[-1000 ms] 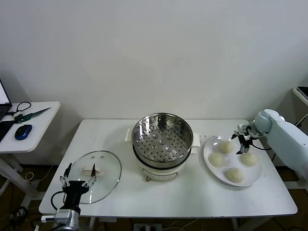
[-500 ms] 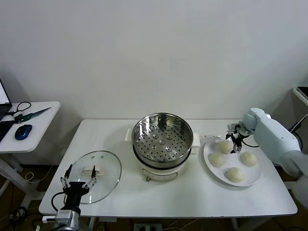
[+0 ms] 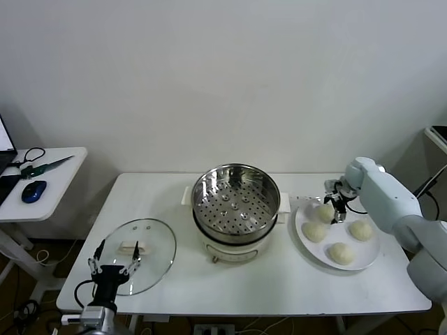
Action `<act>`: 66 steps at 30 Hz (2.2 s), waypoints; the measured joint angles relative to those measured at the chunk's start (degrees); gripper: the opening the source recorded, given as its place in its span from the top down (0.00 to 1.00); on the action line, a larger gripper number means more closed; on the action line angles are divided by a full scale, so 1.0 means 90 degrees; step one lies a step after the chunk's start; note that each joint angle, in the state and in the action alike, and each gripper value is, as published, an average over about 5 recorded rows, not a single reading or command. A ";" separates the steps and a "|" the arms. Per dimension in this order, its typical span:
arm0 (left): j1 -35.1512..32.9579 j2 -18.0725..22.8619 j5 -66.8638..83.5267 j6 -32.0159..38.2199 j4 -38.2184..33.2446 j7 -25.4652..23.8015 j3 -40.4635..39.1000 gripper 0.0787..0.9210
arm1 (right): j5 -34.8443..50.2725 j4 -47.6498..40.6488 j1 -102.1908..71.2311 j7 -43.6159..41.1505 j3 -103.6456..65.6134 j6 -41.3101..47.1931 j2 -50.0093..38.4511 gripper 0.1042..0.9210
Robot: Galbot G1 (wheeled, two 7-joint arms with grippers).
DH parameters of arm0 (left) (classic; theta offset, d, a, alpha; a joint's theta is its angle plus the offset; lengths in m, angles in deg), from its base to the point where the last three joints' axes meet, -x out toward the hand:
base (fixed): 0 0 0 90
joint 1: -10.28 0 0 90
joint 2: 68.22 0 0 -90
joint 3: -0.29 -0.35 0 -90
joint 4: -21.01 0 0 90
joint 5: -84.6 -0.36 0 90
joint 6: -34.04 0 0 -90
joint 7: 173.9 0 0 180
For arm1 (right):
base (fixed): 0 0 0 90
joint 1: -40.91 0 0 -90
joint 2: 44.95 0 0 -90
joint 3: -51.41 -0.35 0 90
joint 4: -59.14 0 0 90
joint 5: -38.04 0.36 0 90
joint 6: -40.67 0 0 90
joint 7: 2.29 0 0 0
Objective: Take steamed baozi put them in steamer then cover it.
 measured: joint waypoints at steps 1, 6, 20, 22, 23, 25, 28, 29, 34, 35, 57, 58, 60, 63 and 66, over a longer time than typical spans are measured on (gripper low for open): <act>-0.0004 0.0000 -0.0002 0.0003 0.0000 0.0000 0.0000 0.12 | -0.0004 -0.0005 0.0003 -0.0003 -0.0006 -0.0007 0.0002 0.21; -0.0028 0.0000 -0.0014 0.0013 -0.0003 0.0000 -0.0001 0.12 | -0.0001 0.0013 0.0042 -0.0029 -0.0016 -0.0042 -0.0016 0.23; -0.0174 0.0007 -0.0011 0.0069 -0.0093 0.0010 0.0021 0.12 | 0.0604 0.1201 0.0816 -0.0303 0.0996 -0.0336 -0.0422 0.25; -0.0185 0.0008 -0.0009 0.0068 -0.0108 0.0012 0.0020 0.12 | 0.0727 0.1425 0.1089 -0.0346 0.1270 -0.0481 -0.0430 0.25; -0.0193 0.0009 -0.0009 0.0067 -0.0119 0.0012 0.0020 0.12 | 0.0785 0.1527 0.1232 -0.0363 0.1404 -0.0559 -0.0426 0.25; -0.0211 0.0011 -0.0009 0.0064 -0.0141 0.0013 0.0020 0.12 | 0.0907 0.1722 0.1531 -0.0388 0.1674 -0.0730 -0.0399 0.26; -0.0235 0.0016 -0.0008 0.0063 -0.0168 0.0014 0.0022 0.12 | 0.1075 0.2001 0.1989 -0.0406 0.2056 -0.0996 -0.0302 0.25; -0.0240 0.0018 -0.0007 0.0063 -0.0172 0.0014 0.0023 0.12 | 0.1117 0.2095 0.2139 -0.0407 0.2175 -0.1086 -0.0255 0.25; -0.0247 0.0028 -0.0008 0.0067 -0.0160 0.0011 0.0028 0.12 | 0.1244 0.2575 0.2782 -0.0415 0.2654 -0.1533 0.0079 0.25; -0.0247 0.0031 -0.0008 0.0067 -0.0153 0.0010 0.0028 0.12 | 0.1247 0.2671 0.2871 -0.0412 0.2720 -0.1616 0.0157 0.24; -0.0297 -0.0033 -0.0025 0.0056 -0.0157 0.0009 0.0088 0.12 | -0.1063 0.3590 0.2528 0.0164 0.3029 -0.3096 0.1655 0.24; -0.0304 -0.0036 -0.0024 0.0058 -0.0150 0.0009 0.0092 0.12 | -0.1134 0.3595 0.2484 0.0178 0.3041 -0.3115 0.1681 0.24; -0.0317 -0.0040 -0.0019 0.0064 -0.0136 0.0009 0.0100 0.12 | -0.1243 0.3602 0.2399 0.0196 0.3071 -0.3143 0.1718 0.24; -0.0335 -0.0040 -0.0010 0.0077 -0.0112 0.0012 0.0106 0.12 | -0.1349 0.3598 0.2282 0.0219 0.3122 -0.3171 0.1760 0.24; -0.0342 -0.0040 -0.0008 0.0090 -0.0086 0.0017 0.0104 0.12 | -0.1420 0.3580 0.2185 0.0243 0.3165 -0.3193 0.1806 0.24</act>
